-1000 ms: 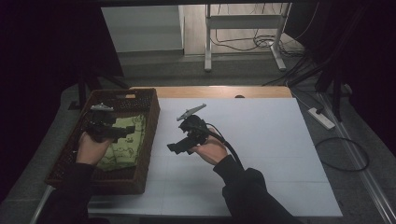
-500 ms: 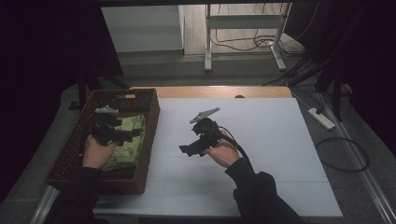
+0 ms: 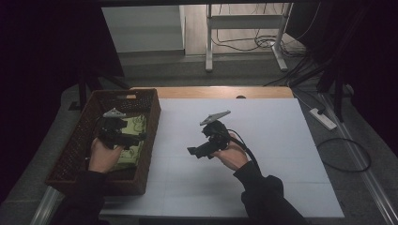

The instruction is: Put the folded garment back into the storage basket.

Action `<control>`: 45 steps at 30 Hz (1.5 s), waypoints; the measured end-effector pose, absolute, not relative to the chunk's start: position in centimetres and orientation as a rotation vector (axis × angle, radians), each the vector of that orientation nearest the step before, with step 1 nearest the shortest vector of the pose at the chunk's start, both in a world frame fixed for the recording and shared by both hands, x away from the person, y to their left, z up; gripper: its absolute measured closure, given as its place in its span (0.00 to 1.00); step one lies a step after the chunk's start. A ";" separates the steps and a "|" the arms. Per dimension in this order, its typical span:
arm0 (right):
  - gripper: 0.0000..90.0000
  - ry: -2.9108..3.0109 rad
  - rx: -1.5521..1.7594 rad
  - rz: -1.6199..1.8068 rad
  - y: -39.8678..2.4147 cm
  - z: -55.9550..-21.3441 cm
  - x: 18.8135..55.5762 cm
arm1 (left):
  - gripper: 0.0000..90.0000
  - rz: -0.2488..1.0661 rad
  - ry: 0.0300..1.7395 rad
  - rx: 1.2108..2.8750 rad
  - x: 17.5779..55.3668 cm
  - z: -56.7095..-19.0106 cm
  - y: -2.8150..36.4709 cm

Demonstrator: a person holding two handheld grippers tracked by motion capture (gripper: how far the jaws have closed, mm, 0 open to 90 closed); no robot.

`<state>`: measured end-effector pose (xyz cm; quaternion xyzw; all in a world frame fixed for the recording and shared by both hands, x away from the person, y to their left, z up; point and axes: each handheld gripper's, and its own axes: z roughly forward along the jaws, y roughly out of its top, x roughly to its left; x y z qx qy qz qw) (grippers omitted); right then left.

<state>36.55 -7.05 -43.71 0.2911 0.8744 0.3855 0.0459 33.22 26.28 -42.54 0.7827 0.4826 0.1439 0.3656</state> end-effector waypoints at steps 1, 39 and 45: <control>0.00 2.667 0.893 1.187 -7.1 -43.7 36.5 | 0.00 0.371 1.236 2.016 33.2 -42.5 26.2; 0.00 2.574 0.897 1.200 -10.9 -42.4 34.9 | 0.00 0.446 1.155 1.973 30.2 -42.2 25.9; 0.00 2.576 0.901 1.186 -11.6 -42.5 34.5 | 0.00 0.454 1.154 1.964 29.6 -42.2 26.1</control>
